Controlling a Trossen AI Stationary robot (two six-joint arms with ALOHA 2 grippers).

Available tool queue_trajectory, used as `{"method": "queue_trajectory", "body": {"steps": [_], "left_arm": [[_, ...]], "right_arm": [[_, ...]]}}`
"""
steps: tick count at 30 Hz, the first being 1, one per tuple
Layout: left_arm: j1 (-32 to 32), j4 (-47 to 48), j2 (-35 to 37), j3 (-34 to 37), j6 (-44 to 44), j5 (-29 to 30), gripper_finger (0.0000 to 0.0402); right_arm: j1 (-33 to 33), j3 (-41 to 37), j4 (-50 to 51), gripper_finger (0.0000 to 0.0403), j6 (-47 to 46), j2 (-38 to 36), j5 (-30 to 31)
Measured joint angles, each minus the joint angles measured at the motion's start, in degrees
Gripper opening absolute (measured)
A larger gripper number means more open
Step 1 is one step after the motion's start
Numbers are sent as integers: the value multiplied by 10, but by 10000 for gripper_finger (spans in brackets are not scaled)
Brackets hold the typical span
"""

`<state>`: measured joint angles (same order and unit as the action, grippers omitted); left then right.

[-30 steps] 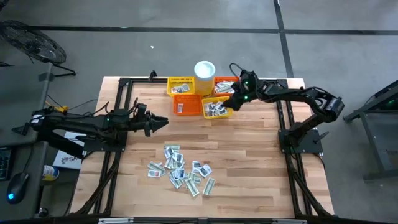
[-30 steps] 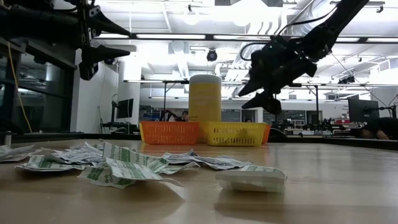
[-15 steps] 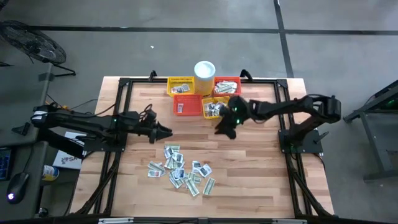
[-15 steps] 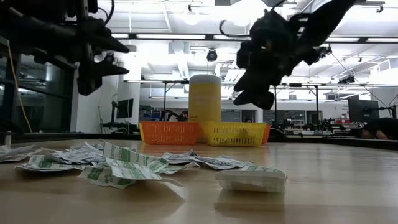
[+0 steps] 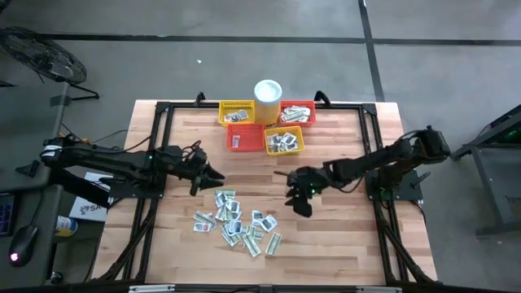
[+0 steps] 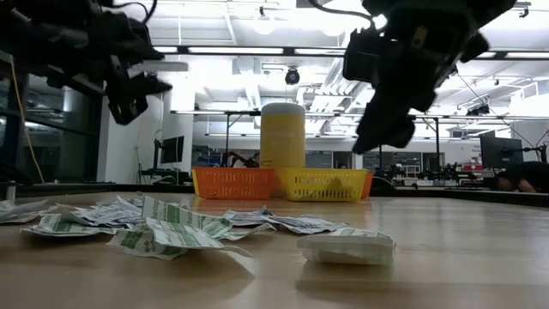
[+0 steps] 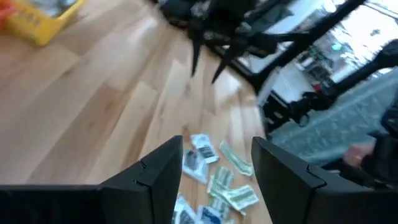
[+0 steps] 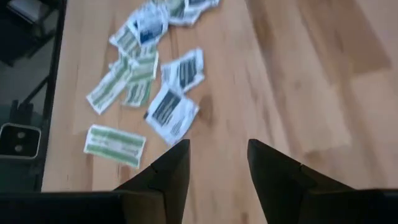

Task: Pick & Place First Aid Supplies
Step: Put the black towelette pack into the bottom yellow basket

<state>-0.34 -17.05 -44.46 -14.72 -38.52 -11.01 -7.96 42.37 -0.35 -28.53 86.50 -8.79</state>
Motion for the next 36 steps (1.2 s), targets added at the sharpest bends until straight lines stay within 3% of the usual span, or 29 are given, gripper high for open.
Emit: {"method": "queue_trajectory", "body": {"steps": [11,20,26,36], "left_arm": [[0,1,143,26,61,15,191],[0,1,243,82,25,17,191],[0,11,268,88,23,13,191],[0,12,280,88,39,9,191]], "right_arm": [[-35,0,-33,182,-62,13,15],[-35,107,12,186,0,139,-23],[-29,165,36,186,46,197,-63],[-29,198,64,186,60,242,-62]]}}
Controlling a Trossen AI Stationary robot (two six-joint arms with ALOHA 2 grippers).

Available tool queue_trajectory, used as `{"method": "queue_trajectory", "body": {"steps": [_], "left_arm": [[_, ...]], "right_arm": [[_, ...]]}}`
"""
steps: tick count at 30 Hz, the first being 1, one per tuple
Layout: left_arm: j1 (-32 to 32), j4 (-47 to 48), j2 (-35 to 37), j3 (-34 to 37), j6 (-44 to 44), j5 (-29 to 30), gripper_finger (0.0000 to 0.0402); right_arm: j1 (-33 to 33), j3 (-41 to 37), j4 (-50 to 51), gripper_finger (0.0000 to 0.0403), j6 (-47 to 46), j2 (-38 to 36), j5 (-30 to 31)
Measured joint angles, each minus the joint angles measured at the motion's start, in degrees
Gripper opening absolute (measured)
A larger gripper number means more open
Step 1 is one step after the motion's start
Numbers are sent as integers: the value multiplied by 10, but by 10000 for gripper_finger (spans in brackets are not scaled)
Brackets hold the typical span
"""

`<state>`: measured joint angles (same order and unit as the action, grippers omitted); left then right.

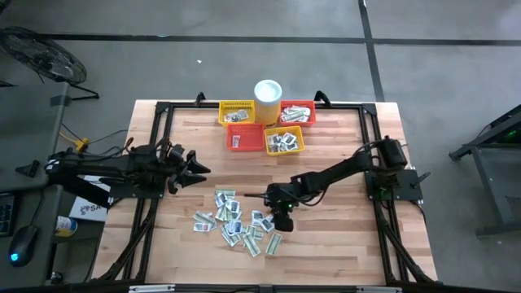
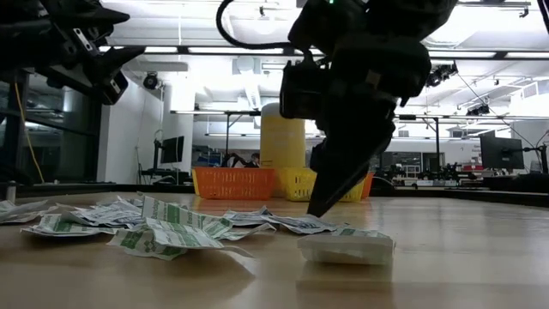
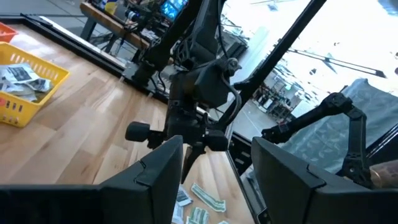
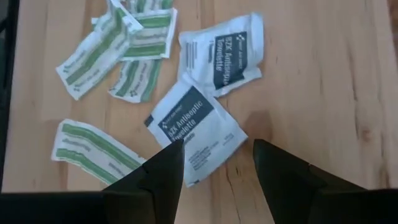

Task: Pick & Place First Aid Supplies
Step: Put the black towelette pack into the bottom yellow basket

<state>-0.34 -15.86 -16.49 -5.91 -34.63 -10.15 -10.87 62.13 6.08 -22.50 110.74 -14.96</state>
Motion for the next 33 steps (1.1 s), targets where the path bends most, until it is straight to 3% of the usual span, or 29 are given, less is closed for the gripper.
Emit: {"method": "queue_trajectory", "body": {"steps": [33], "left_arm": [[0,45,2,0,-16,2,191]], "right_arm": [[-23,1,-36,182,-169,29,-13]]}}
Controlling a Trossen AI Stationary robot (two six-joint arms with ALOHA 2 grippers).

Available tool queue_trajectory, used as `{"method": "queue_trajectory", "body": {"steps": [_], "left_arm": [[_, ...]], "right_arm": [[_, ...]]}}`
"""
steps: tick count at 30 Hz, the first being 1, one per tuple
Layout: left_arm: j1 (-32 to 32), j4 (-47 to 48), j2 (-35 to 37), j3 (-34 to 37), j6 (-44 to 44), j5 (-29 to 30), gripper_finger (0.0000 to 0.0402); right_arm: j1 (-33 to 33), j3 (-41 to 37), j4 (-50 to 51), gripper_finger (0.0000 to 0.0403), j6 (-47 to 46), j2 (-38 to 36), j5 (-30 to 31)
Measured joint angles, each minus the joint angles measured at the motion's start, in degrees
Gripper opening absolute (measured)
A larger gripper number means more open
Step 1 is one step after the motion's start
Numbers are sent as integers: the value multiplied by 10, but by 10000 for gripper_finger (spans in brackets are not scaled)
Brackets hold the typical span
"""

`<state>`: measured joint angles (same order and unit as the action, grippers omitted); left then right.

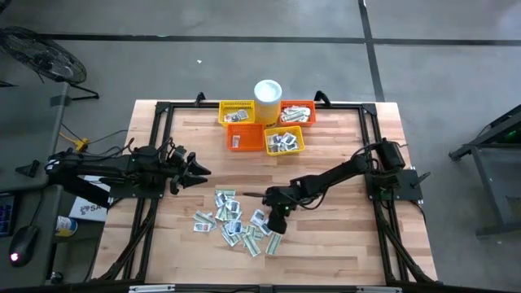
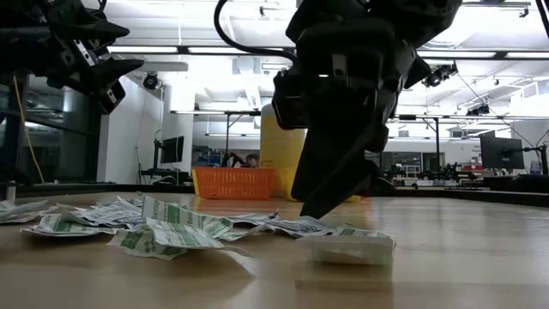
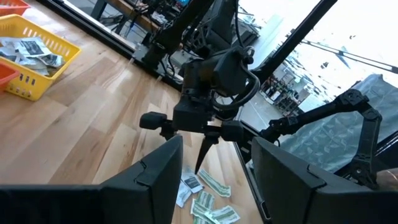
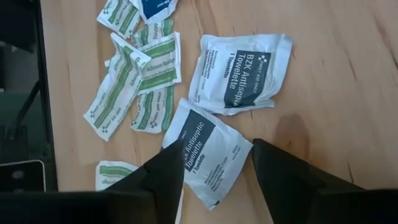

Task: Pick & Place First Aid Supplies
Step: Put the black towelette pack into the bottom yellow basket

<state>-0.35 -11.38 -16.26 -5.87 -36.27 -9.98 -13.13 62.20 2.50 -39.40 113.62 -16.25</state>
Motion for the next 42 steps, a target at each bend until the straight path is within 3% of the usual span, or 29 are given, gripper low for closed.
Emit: {"method": "queue_trajectory", "body": {"steps": [25,42], "left_arm": [[0,0,0,0,0,0,191],[0,11,0,0,0,0,191]], "right_arm": [[-20,-1,25,7,-17,1,60],[-13,-2,39,0,-46,-44,65]]}}
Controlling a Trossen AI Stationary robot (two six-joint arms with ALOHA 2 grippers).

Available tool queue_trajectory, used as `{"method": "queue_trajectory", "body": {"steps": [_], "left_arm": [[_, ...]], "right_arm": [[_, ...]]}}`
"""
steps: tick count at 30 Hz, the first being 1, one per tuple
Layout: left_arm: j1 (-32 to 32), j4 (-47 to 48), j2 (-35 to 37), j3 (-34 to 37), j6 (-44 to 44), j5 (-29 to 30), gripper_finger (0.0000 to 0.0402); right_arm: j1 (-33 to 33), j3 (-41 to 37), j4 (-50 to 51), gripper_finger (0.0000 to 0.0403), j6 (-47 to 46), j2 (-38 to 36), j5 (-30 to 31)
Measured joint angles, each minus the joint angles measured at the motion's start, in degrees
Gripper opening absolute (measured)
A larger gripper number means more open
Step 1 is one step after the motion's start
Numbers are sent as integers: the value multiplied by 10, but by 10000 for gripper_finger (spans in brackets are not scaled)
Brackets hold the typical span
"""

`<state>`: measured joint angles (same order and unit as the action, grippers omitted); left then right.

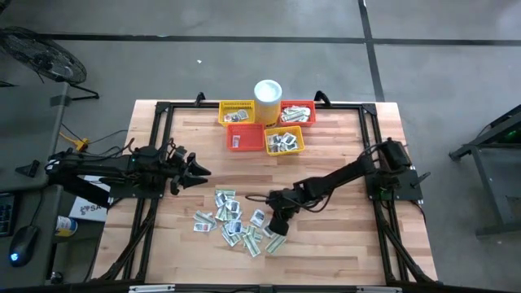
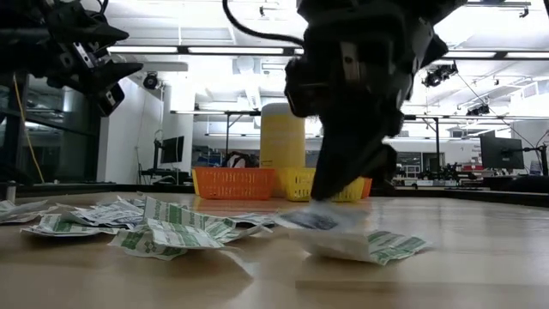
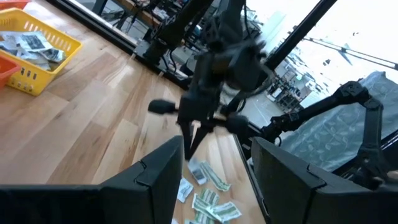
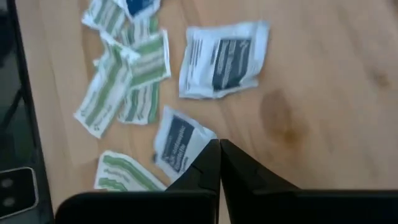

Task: Pick & Place First Aid Supplies
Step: Put the black towelette pack into the bottom yellow basket

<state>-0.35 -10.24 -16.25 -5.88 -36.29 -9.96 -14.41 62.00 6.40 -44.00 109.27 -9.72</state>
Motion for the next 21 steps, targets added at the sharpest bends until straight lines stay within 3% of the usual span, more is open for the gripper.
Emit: {"method": "queue_trajectory", "body": {"steps": [13,21], "left_arm": [[0,15,0,0,0,1,191],[0,14,0,0,0,1,191]], "right_arm": [[13,1,97,0,12,-100,82],[72,2,173,0,58,-193,158]]}}
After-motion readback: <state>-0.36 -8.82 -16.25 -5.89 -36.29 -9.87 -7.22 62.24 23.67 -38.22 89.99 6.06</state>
